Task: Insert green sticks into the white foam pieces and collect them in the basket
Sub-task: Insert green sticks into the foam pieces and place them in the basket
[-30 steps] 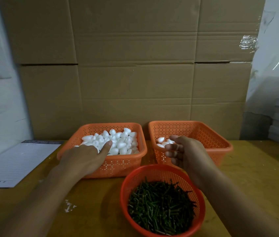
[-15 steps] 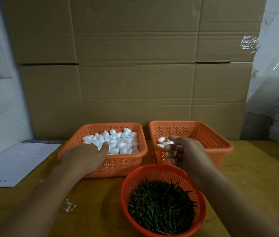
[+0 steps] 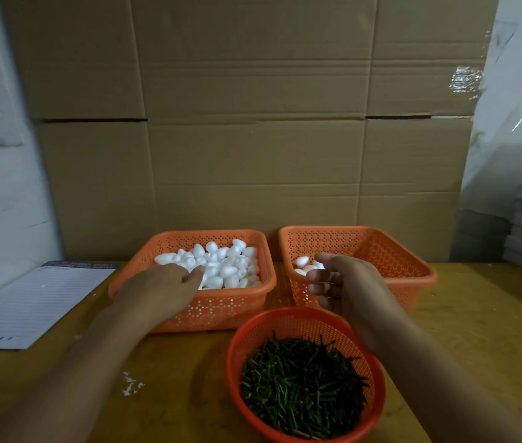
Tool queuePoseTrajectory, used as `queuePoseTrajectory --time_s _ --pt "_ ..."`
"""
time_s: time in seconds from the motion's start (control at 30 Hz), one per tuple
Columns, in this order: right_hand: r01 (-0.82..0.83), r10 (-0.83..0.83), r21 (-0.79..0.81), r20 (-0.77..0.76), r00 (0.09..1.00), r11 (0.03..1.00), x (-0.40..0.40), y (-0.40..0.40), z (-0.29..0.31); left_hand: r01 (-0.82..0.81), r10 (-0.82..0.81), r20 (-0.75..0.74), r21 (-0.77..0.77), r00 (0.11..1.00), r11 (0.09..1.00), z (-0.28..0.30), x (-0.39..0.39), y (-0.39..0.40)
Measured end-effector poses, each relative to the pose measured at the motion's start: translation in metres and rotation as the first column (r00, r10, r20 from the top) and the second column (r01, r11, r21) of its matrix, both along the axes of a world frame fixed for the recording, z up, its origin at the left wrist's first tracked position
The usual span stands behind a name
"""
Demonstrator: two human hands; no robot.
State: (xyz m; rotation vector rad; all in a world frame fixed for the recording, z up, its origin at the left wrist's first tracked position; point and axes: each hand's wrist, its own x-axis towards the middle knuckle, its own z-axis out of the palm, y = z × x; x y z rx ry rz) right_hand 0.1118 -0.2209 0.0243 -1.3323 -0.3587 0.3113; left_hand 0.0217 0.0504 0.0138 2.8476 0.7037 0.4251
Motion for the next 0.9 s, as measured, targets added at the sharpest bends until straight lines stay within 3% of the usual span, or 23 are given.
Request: queuePoseTrajectory --time_s 0.07,0.23,0.9 --pt "-0.005 0.005 -0.003 0.004 1.0 1.0 0.0 0.0 0.0 0.019 -0.023 -0.094 -0.043 0.995 0.999 0.0 0.0 0.001" --pt "-0.011 0.011 0.0 0.009 1.0 1.0 0.0 0.0 -0.001 0.081 -0.085 -0.144 -0.036 0.986 0.996 0.0 -0.002 -0.002" --pt "0.001 -0.001 -0.006 0.012 1.0 1.0 0.001 0.001 -0.001 0.121 -0.12 -0.091 0.001 0.989 0.993 -0.009 0.003 0.008"
